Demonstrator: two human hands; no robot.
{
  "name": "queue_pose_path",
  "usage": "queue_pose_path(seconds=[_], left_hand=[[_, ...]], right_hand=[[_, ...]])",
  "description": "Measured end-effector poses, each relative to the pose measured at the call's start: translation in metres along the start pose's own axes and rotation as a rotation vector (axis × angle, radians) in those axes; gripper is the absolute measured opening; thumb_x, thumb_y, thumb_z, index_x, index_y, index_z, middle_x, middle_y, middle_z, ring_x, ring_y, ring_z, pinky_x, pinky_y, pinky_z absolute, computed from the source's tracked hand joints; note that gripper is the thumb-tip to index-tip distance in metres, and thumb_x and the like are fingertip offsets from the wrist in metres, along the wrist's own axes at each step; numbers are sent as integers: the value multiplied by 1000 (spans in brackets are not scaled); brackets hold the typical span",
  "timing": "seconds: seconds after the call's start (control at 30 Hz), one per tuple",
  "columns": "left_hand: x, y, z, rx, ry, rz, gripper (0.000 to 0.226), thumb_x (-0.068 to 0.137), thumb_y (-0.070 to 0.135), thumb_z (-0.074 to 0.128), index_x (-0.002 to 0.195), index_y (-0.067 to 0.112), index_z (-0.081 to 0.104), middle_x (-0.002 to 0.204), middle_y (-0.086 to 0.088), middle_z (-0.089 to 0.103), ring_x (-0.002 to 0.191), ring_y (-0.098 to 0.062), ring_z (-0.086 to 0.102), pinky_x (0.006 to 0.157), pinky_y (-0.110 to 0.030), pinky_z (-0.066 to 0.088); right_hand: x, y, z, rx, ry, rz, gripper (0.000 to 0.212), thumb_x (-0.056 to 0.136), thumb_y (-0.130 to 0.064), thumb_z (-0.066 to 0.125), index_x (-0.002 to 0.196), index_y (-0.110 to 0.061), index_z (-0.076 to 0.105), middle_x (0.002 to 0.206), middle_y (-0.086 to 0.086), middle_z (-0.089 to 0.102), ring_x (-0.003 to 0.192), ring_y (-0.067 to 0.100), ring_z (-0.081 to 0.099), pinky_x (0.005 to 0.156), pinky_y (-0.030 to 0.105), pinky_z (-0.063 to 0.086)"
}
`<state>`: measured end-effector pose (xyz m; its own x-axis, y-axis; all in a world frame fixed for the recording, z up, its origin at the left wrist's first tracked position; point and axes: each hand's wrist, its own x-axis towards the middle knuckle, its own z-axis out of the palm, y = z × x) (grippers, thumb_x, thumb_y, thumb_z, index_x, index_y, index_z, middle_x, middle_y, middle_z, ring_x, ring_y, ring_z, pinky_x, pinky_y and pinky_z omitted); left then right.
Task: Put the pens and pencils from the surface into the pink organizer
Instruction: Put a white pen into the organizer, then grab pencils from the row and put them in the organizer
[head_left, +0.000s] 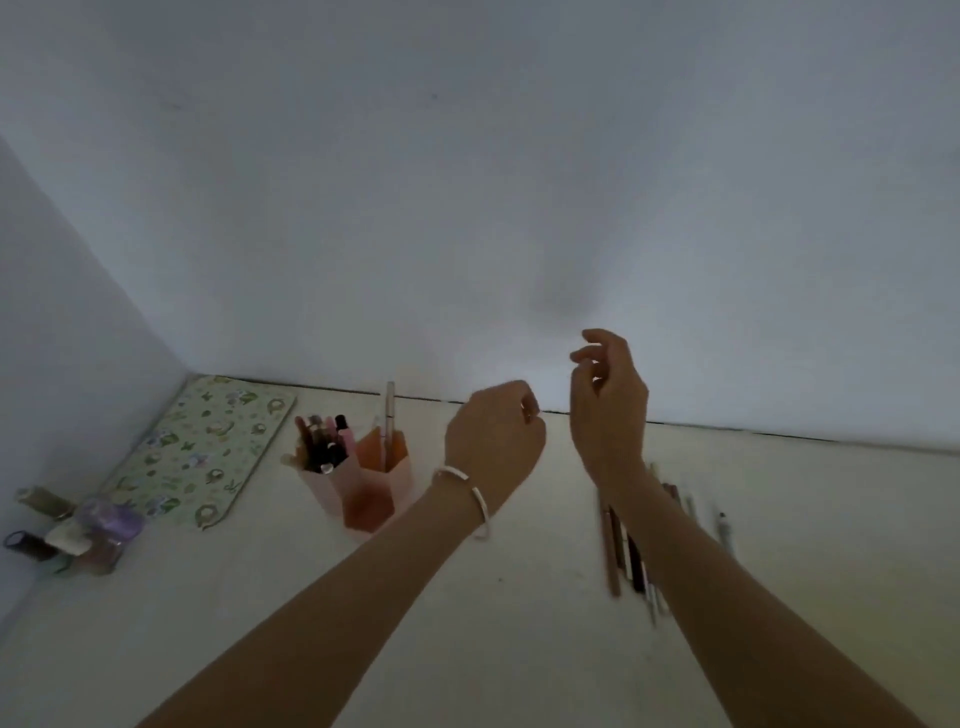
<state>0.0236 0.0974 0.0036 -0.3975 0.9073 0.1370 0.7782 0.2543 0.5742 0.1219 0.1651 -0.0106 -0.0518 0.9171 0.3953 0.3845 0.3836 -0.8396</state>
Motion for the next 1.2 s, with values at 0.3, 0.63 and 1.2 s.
queue_pose_path(seconds=[0.3, 0.63, 1.2], left_hand=[[-29, 36, 133, 17, -478, -271, 15, 80, 31, 62, 82, 17, 57, 94, -5, 67, 82, -25, 63, 68, -27, 47], [-28, 36, 142, -67, -501, -402, 27, 83, 25, 69, 98, 4, 62, 101, -12, 67, 91, -29, 65, 70, -30, 48], [3, 3, 5, -404, 97, -104, 31, 87, 14, 65, 116, 18, 54, 83, 8, 64, 66, -3, 62, 60, -14, 51]], right_hand=[[-12, 67, -107, -66, 131, 217, 28, 89, -3, 46, 94, -25, 62, 80, -11, 67, 50, 3, 47, 52, 22, 42], [-40, 92, -126, -126, 115, 274, 27, 89, -1, 48, 95, -24, 62, 85, -10, 66, 56, 3, 50, 56, 19, 40], [-58, 104, -22, -1092, -583, 138, 26, 95, -6, 47, 121, -8, 51, 117, 7, 60, 105, 18, 62, 83, 25, 49]])
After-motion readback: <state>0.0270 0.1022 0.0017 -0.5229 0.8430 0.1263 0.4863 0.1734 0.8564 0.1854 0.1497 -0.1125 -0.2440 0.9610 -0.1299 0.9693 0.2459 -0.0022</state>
